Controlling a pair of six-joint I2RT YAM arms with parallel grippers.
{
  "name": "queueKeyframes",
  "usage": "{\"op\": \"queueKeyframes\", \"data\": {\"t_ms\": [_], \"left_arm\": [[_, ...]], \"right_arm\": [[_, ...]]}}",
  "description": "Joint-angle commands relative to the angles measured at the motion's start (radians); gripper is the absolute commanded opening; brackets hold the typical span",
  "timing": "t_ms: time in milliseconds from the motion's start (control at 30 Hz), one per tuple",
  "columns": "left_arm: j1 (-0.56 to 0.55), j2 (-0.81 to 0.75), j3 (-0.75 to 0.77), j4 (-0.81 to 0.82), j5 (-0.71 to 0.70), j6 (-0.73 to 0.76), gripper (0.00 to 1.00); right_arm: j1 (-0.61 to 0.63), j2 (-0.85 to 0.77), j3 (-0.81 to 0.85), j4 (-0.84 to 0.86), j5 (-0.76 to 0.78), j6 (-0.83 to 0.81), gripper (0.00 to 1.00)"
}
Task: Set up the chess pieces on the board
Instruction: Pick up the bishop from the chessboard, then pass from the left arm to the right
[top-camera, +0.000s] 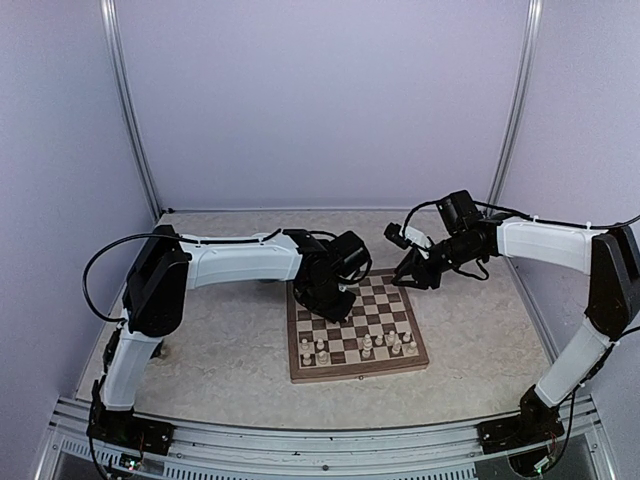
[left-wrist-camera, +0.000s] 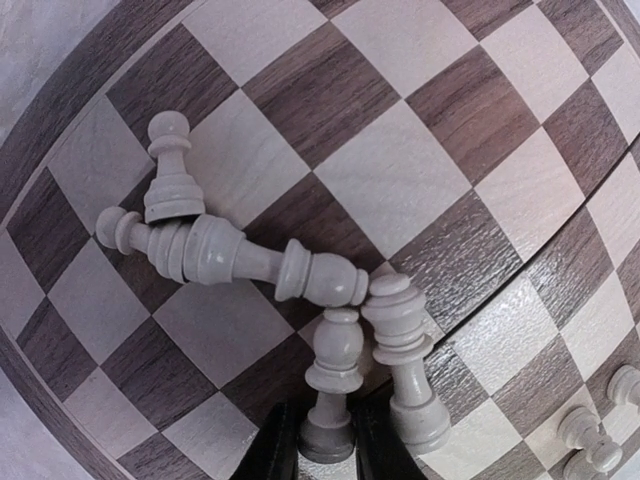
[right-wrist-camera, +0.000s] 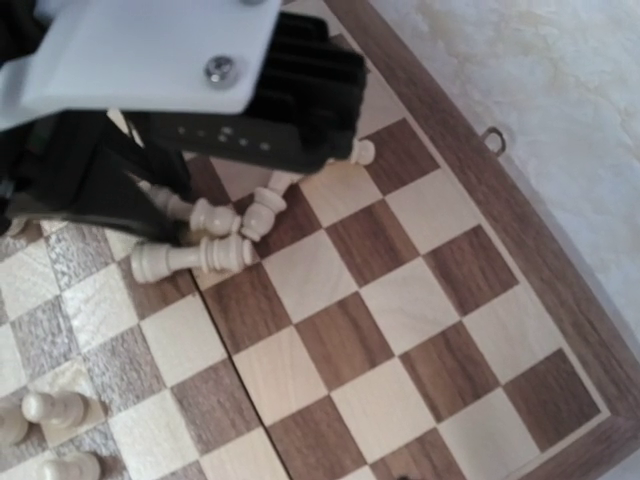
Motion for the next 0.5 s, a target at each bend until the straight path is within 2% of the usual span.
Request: {"op": "queueKeyframes", "data": {"t_ms": [0,100,233,333,467], "left_arm": [[-0.002,0.024,-0.002,-0.009,-0.006,0.023,0.18],[-0.002,-0.018,-0.038,0.028,-0.024,0.058,0.13],[-0.008,-0.175,-0.175,0.198,-0.040,0.130,0.06],[-0.006,-0.270,-0.281,0.336,-0.061,0.160,0.06],[-0.001,-0.365,-0.383,0.484,-0.021,0.193,0.07]], "right_arm": [[-0.003,-0.025,0.002,-0.001,-0.027,0.010,0.32],[-0.003,-0.035,0.019,0.003,-0.035,0.032,0.33],[-0.002,-0.042,0.052,0.009,-0.097,0.093,0.33],[-0.002,-0.009,0.095,-0.004,-0.148,0.141,0.34],[0.002,0.088,0.205,-0.087,-0.260,0.176,0.35]]}}
